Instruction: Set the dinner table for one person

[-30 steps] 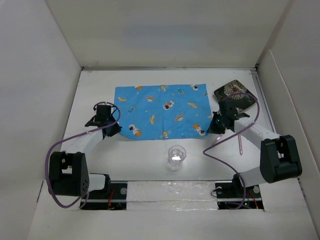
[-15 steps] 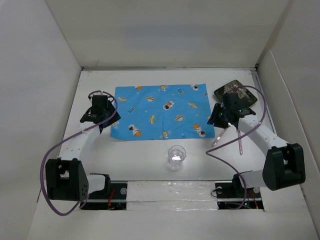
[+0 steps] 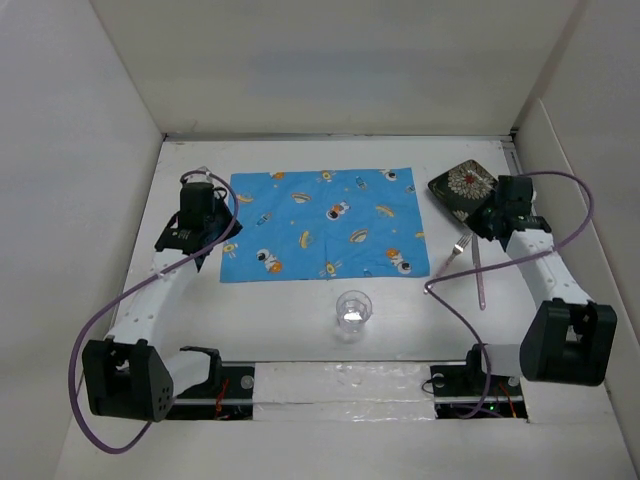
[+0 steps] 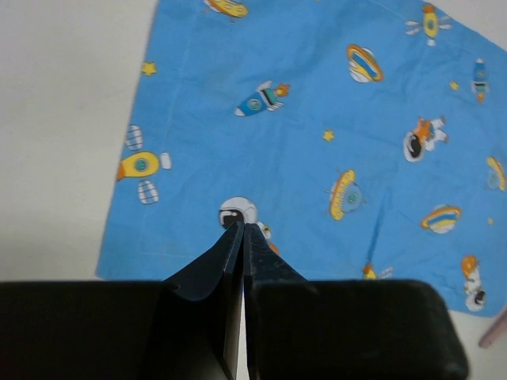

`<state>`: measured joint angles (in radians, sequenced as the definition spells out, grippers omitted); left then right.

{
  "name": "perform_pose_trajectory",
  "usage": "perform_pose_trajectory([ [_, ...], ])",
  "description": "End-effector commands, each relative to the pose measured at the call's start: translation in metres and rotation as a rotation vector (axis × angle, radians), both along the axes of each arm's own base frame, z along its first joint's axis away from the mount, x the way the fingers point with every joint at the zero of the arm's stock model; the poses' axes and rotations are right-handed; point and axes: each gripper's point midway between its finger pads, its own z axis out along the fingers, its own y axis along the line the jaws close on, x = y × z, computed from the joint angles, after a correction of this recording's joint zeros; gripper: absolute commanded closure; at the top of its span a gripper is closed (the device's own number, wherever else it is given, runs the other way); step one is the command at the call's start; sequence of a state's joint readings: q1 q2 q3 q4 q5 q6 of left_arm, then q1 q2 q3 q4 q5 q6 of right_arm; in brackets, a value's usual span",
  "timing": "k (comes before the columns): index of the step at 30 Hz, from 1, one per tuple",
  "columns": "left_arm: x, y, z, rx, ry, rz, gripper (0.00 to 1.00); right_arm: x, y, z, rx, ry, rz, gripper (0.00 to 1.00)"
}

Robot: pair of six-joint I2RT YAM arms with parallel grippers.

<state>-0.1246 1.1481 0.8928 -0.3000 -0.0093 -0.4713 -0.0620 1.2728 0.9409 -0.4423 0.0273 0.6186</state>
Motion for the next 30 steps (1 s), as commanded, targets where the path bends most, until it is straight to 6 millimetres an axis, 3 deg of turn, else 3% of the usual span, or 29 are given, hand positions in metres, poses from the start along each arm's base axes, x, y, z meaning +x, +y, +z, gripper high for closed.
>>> perform_pose_trajectory([
  [1, 0.007, -0.028, 0.022, -0.100, -0.077, -0.120, 1.00, 0.044, -0.041, 0.020, 0.071, -0.132, -0.170, 0.87],
  [3, 0.006, -0.036, 0.021, -0.131, -0.083, -0.151, 1.00, 0.060, -0.056, 0.023, 0.139, -0.152, -0.210, 0.77],
  [4, 0.005, -0.036, 0.019, -0.132, -0.077, -0.153, 1.00, 0.068, -0.067, 0.010, 0.155, -0.131, -0.236, 0.66],
  [6, 0.000, -0.035, 0.012, -0.125, -0.061, -0.155, 1.00, 0.078, -0.095, 0.007, 0.185, -0.137, -0.303, 0.57],
  [7, -0.002, -0.035, 0.010, -0.118, -0.056, -0.162, 0.95, 0.083, -0.103, -0.009, 0.196, -0.108, -0.321, 0.52],
  [8, -0.004, -0.034, 0.007, -0.114, -0.043, -0.166, 0.83, 0.084, -0.116, -0.012, 0.200, -0.102, -0.351, 0.50],
  [10, -0.008, -0.035, 0.002, -0.113, -0.031, -0.175, 0.76, 0.094, -0.125, -0.017, 0.191, -0.084, -0.348, 0.46],
  [12, -0.012, -0.035, -0.004, -0.114, -0.025, -0.184, 0.71, 0.098, -0.140, -0.047, 0.192, 0.004, -0.359, 0.45],
  [13, -0.013, -0.035, -0.004, -0.114, -0.025, -0.184, 0.71, 0.101, -0.141, -0.041, 0.189, -0.006, -0.358, 0.45],
  [16, -0.013, -0.038, -0.006, -0.124, -0.024, -0.191, 0.71, 0.104, -0.144, -0.068, 0.223, 0.067, -0.363, 0.46],
  [25, -0.008, -0.038, -0.004, -0.125, -0.030, -0.185, 0.71, 0.111, -0.136, -0.097, 0.311, 0.131, -0.368, 0.48],
  [30, -0.001, -0.036, -0.003, -0.119, -0.038, -0.168, 0.72, 0.113, -0.137, -0.100, 0.322, 0.181, -0.383, 0.52],
])
